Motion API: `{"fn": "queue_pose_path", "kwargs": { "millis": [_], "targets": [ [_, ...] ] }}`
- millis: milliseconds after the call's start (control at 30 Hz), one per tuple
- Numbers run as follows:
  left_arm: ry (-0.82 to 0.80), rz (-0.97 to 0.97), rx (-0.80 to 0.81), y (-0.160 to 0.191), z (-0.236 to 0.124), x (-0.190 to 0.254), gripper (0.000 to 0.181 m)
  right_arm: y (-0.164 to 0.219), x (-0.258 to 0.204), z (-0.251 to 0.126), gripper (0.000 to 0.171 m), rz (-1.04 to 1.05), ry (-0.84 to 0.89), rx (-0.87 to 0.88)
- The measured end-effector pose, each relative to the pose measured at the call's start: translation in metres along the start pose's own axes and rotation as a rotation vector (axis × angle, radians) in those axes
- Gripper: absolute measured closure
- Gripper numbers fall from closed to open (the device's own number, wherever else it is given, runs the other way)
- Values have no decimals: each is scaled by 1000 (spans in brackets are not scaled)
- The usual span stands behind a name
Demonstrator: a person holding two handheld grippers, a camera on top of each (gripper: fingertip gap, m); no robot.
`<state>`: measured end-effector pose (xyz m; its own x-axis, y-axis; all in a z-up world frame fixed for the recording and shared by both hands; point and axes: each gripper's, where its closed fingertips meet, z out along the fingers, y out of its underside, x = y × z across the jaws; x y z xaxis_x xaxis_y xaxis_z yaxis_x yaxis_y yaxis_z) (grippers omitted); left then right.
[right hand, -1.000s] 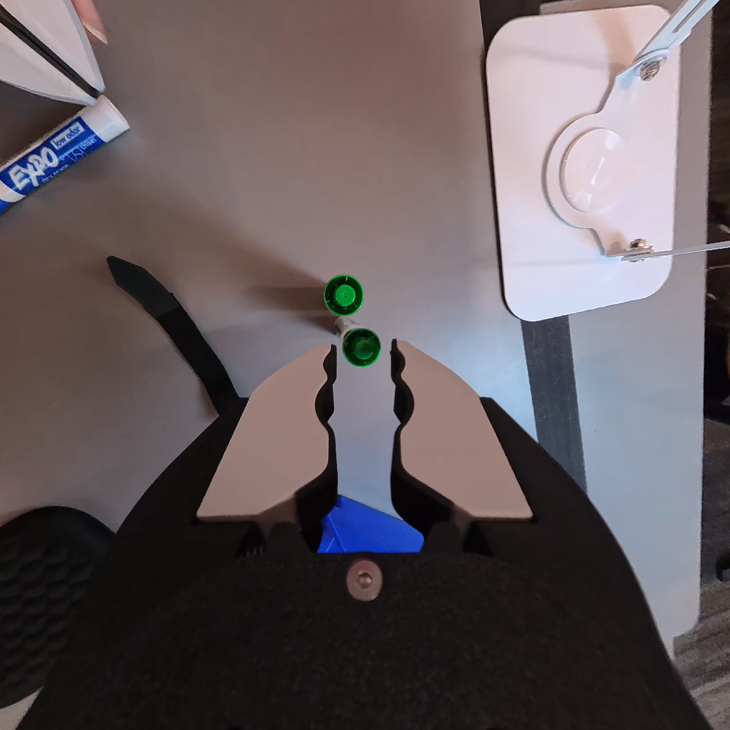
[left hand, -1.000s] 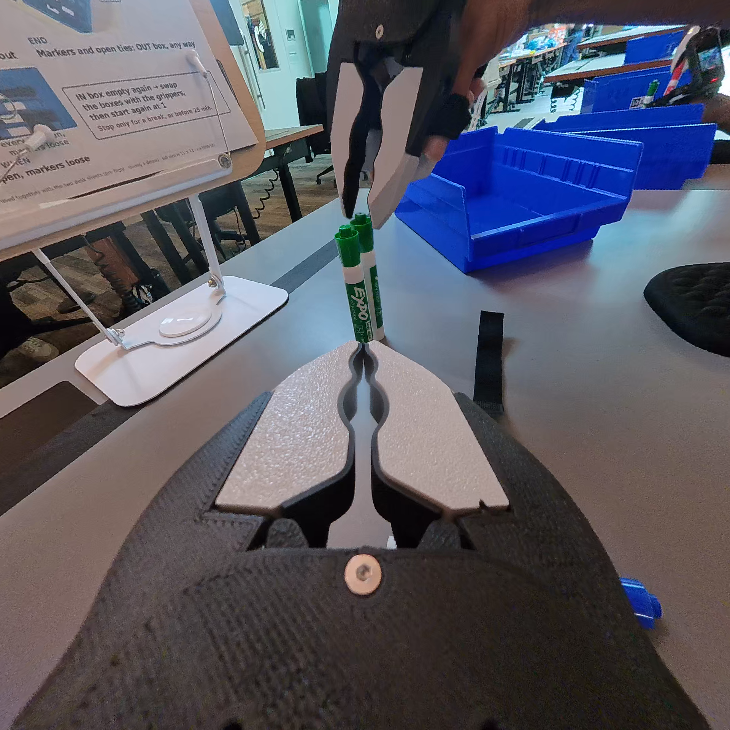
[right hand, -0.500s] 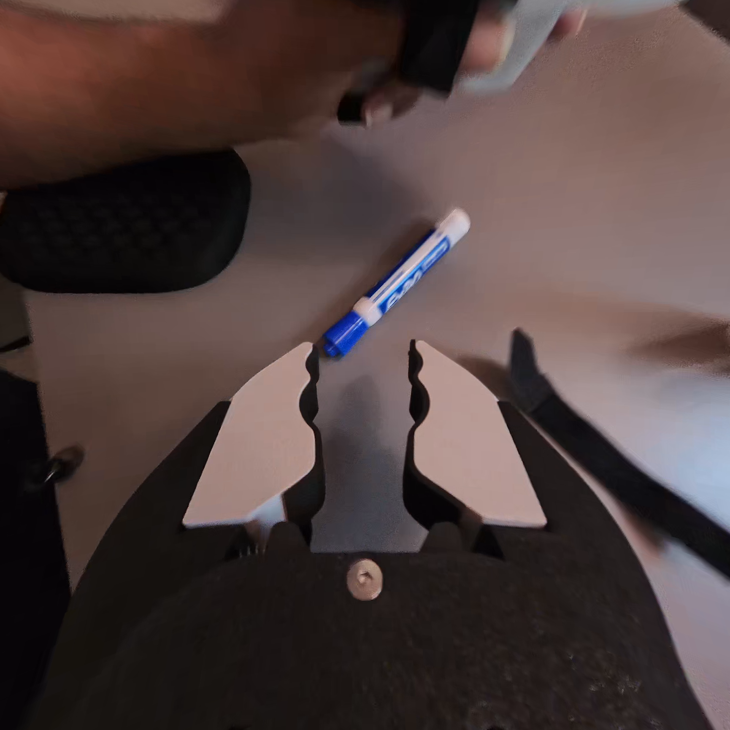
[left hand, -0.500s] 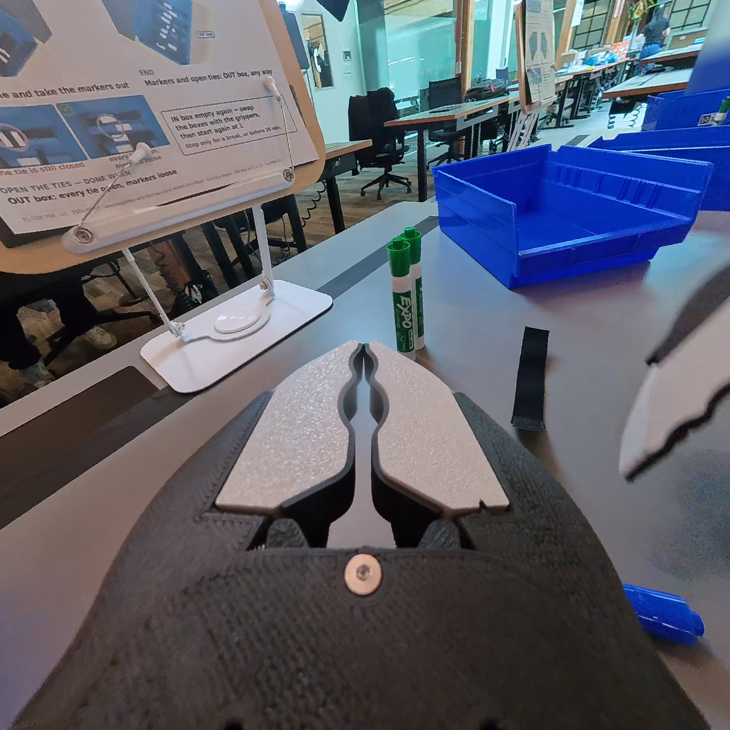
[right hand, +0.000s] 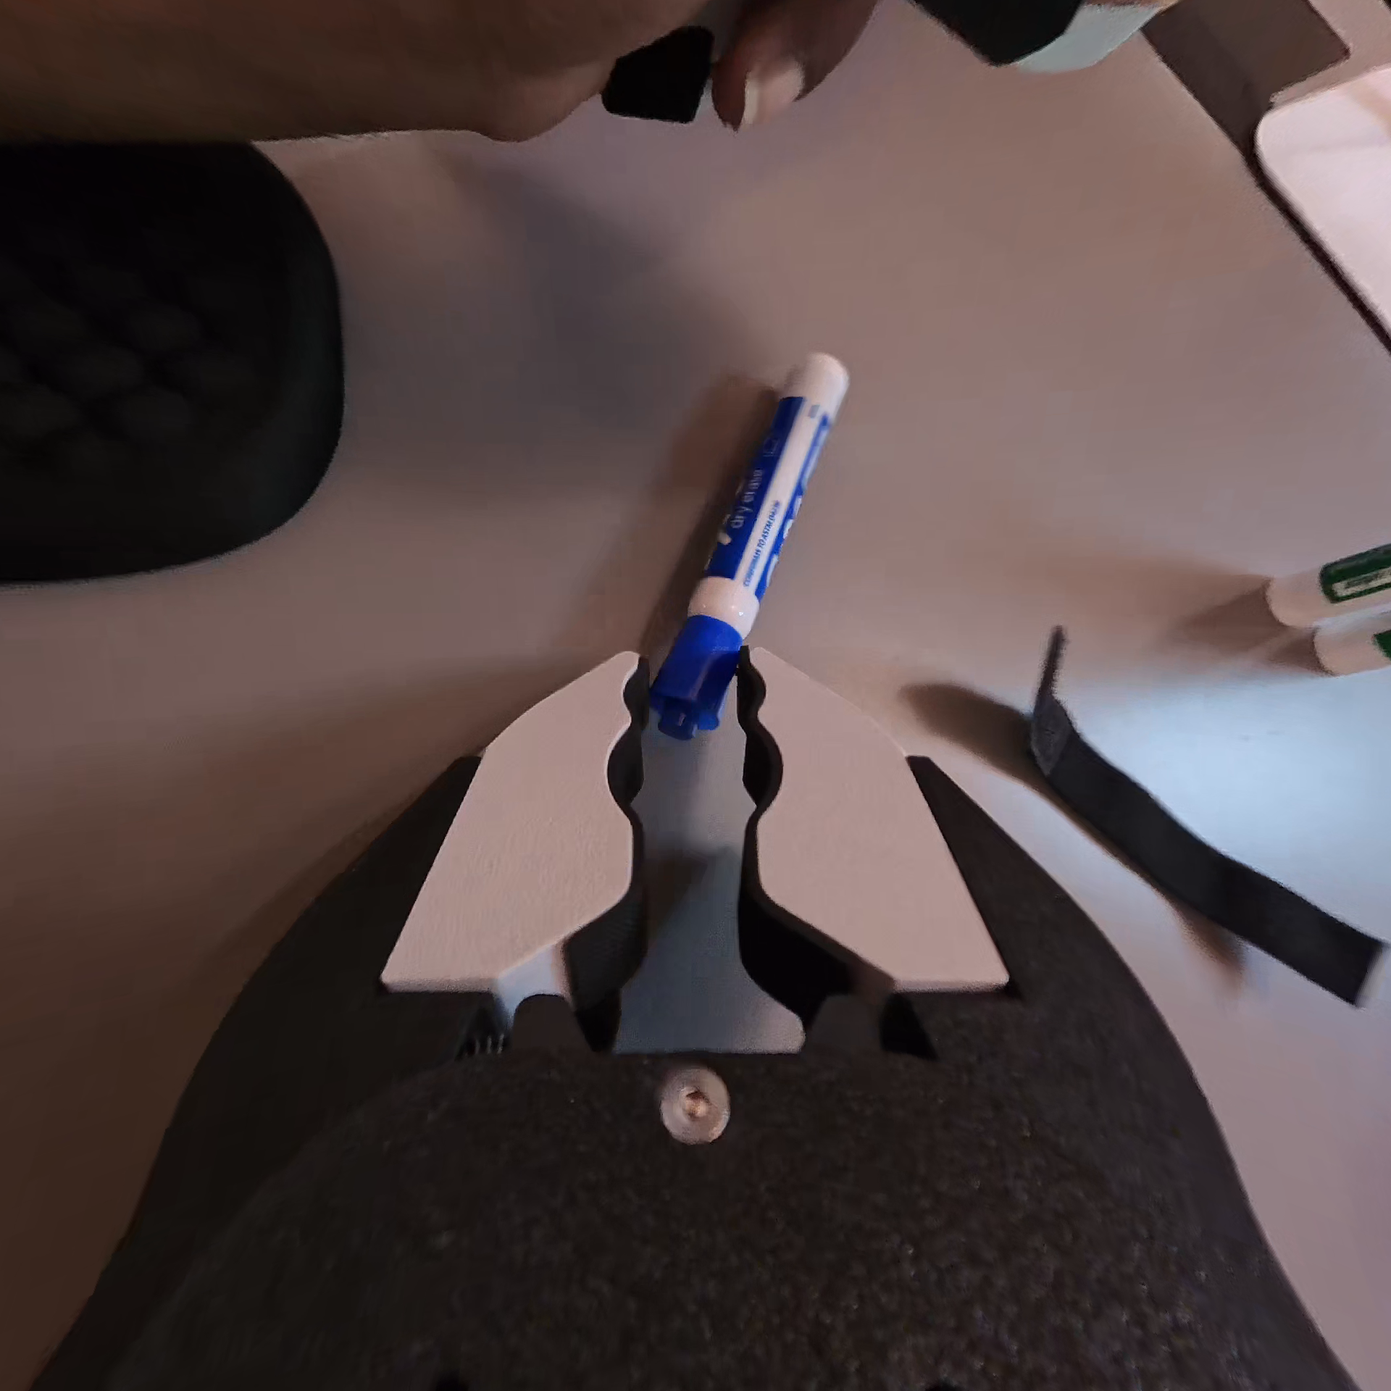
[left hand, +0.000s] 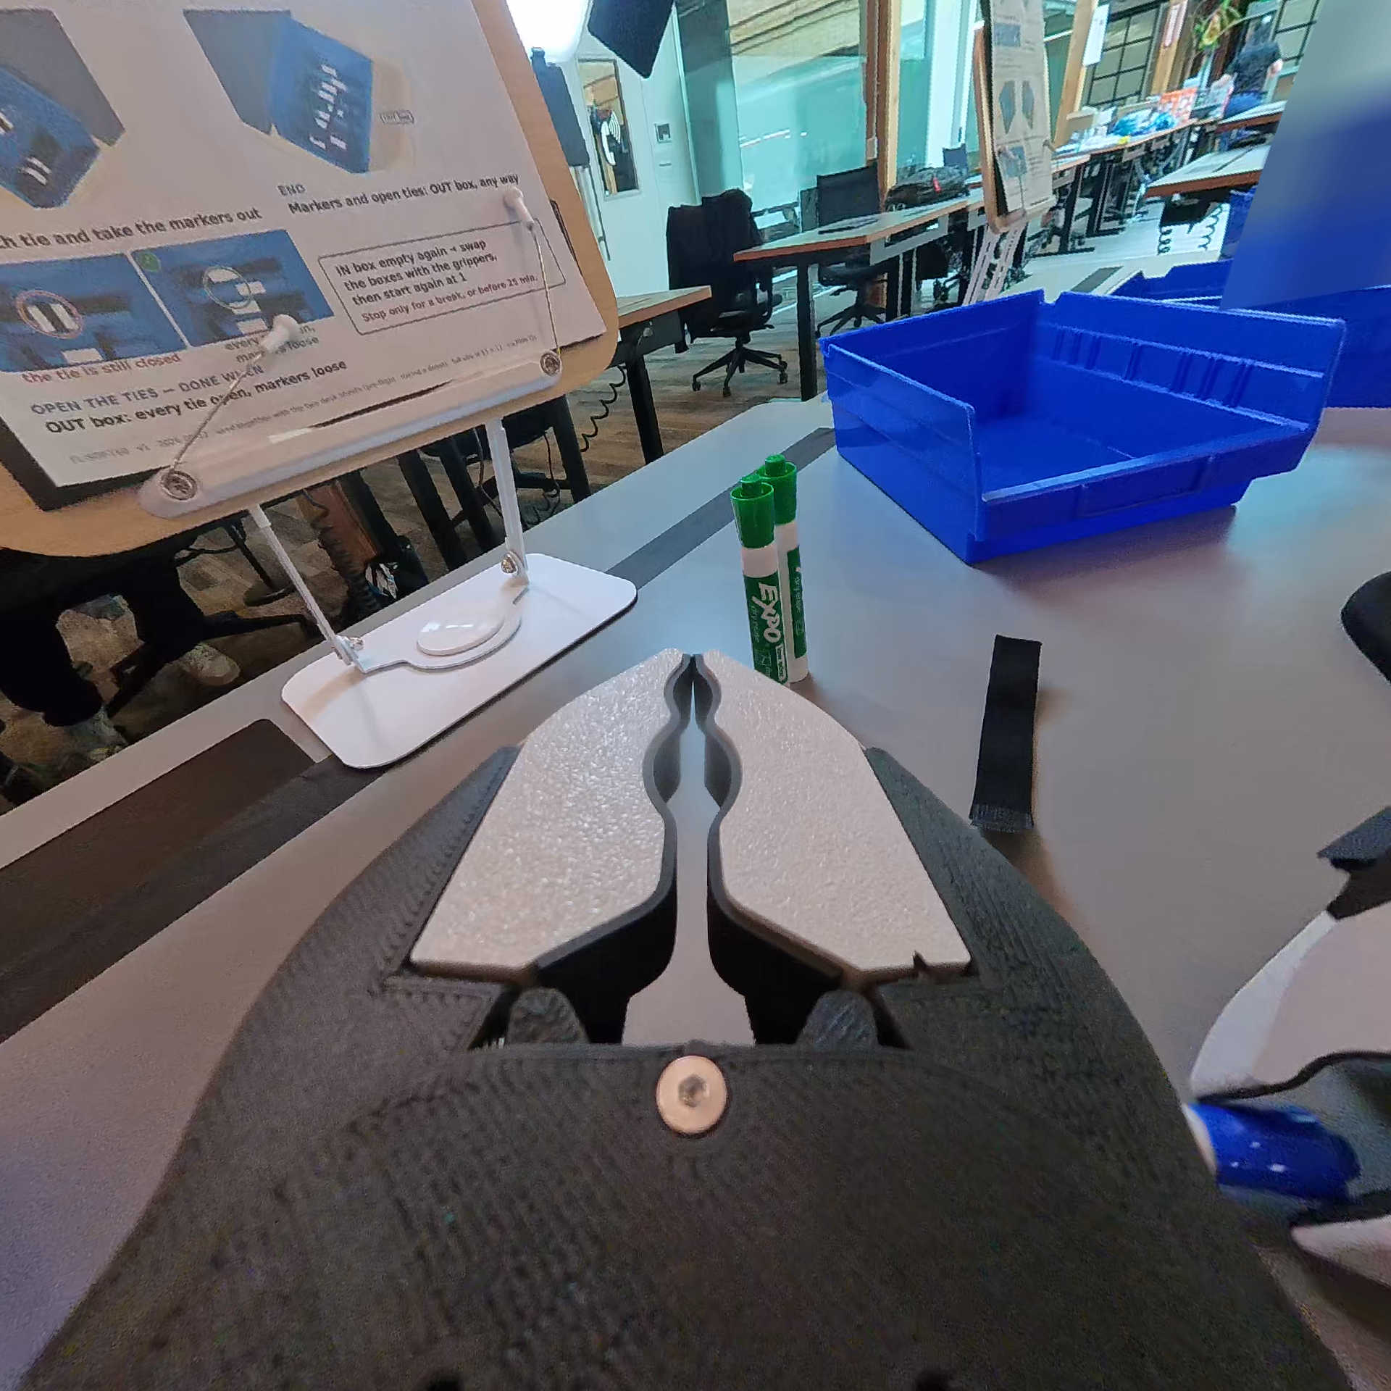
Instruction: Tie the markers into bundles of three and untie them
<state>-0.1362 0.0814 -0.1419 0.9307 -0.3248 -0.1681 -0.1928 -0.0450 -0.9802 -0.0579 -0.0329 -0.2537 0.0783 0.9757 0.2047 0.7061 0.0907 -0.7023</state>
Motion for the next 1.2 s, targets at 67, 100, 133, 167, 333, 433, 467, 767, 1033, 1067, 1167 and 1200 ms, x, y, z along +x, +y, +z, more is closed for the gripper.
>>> {"fn": "queue_pose_path", "kwargs": {
  "millis": [67, 100, 133, 167, 333, 433, 467, 767, 1033, 1067, 1167, 1200],
  "targets": [
    [-6, -10, 17, -4, -1, -2, 181, -7, 9, -20, 151, -48, -58, 8],
    [-14, -14, 27, -6, -2, -4, 181, -14, 15, -32, 152, -62, -98, 12],
    [-22, -19, 36, -7, -3, -6, 181, -21, 24, -45, 152, -76, -121, 2],
    [-29, -26, 42, -8, -4, -9, 181, -32, 35, -57, 153, -109, -134, 3],
    [-62, -60, 54, -8, -7, -20, 181, -81, 86, -84, 154, -308, -217, -126],
    [-72, -59, 46, -6, -8, -23, 181, -105, 112, -67, 162, -333, -292, -159],
    [-74, -58, 45, -5, -9, -23, 181, -109, 116, -59, 162, -321, -333, -170],
    [-86, -65, 21, 4, -7, -30, 181, -126, 118, -9, 162, -224, -478, -57],
    [-61, -78, 15, 7, -4, -27, 181, -112, 104, 0, 162, -74, -544, 137],
    [-57, -76, 11, 8, -3, -26, 181, -110, 105, -1, 162, -56, -545, 150],
    [-49, -64, 0, 10, -2, -23, 181, -104, 110, -2, 162, -34, -540, 181],
    [-48, -61, -5, 11, -2, -22, 181, -103, 111, -3, 162, -26, -545, 193]
  ]
}}
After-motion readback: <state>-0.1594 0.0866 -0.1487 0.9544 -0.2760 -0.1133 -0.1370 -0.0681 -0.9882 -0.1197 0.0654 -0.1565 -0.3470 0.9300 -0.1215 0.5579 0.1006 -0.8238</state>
